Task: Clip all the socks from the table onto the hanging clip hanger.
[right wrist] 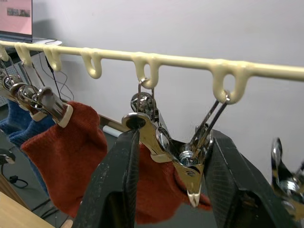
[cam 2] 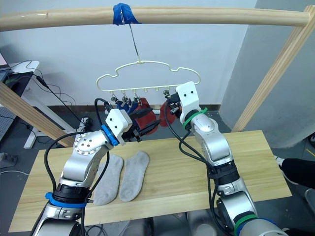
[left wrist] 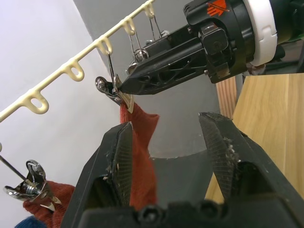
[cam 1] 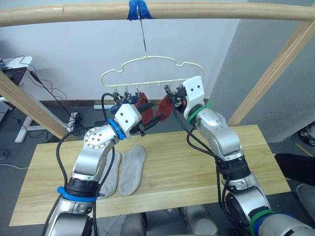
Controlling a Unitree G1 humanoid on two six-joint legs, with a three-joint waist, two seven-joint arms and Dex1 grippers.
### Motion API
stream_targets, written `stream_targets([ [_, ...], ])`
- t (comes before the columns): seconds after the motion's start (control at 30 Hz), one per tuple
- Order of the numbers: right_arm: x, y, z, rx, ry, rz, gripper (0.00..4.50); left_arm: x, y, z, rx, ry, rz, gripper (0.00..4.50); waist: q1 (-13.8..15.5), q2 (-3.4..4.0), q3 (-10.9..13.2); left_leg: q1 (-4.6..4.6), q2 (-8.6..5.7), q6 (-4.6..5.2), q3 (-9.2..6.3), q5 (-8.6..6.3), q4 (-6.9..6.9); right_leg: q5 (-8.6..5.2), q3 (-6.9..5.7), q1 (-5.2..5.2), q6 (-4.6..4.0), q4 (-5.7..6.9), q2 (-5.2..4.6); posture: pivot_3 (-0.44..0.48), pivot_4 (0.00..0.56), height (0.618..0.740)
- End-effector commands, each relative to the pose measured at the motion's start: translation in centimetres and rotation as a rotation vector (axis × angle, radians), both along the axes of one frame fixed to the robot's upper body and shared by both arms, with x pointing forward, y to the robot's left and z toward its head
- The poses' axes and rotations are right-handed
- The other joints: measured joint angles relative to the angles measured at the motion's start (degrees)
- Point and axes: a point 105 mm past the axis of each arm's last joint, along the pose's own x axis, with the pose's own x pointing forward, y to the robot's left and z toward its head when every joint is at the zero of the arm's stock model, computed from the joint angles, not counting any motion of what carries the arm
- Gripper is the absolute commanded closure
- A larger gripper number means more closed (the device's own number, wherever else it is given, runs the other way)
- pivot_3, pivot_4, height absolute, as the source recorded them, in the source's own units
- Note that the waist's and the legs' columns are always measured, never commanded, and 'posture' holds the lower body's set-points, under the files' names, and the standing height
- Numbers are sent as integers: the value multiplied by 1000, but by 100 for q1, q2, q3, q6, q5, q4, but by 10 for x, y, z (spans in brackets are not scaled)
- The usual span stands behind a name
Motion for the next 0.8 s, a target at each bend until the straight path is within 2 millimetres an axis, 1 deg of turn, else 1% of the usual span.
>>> stream_targets([
  [0.03, -1, 5, 17, 10, -66, 19, 2548, -6, -4, 9, -2, -41, -15, 2030, 0, 0, -2, 0, 0, 0, 0, 0, 1, 0, 0, 0, 0, 1, 0, -164, 149, 730],
  [0.4, -1, 6, 17, 17, -67, 19, 2548, -6, -4, 7, 1, -36, -13, 2030, 1, 0, -4, 1, 0, 0, 0, 0, 3, 0, -1, 0, 0, 5, 0, -163, 151, 730],
  [0.5, -1, 5, 17, 17, -67, 20, 3111, -6, -5, 6, 2, -35, -13, 2030, 1, 0, -4, 1, 0, 0, 0, 0, 4, 0, 0, 0, -1, 6, 0, -163, 152, 730],
  [0.57, -1, 5, 17, 16, -67, 20, 3829, -7, -5, 5, 3, -33, -13, 2030, 2, 0, -4, 1, 0, 0, 0, 0, 4, 0, 0, 0, -1, 7, 0, -163, 152, 730],
  [0.6, -1, 5, 17, 16, -67, 20, 4122, -7, -5, 5, 3, -32, -13, 2030, 1, 0, -4, 1, 0, 0, 0, 0, 4, 0, 0, 0, -1, 7, 0, -162, 151, 730],
  [0.63, 0, 5, 17, 16, -68, 19, 4291, -7, -5, 5, 4, -32, -13, 2030, 1, 0, -4, 1, 0, 0, 0, 0, 4, 0, 0, 0, -1, 8, 0, -162, 151, 730],
  [0.8, 0, 5, 18, 16, -70, 18, 4293, -7, -4, 4, 8, -28, -11, 2030, 3, 0, -4, 2, 0, 1, 0, 0, 7, 0, 0, 0, -1, 12, 0, -161, 155, 730],
])
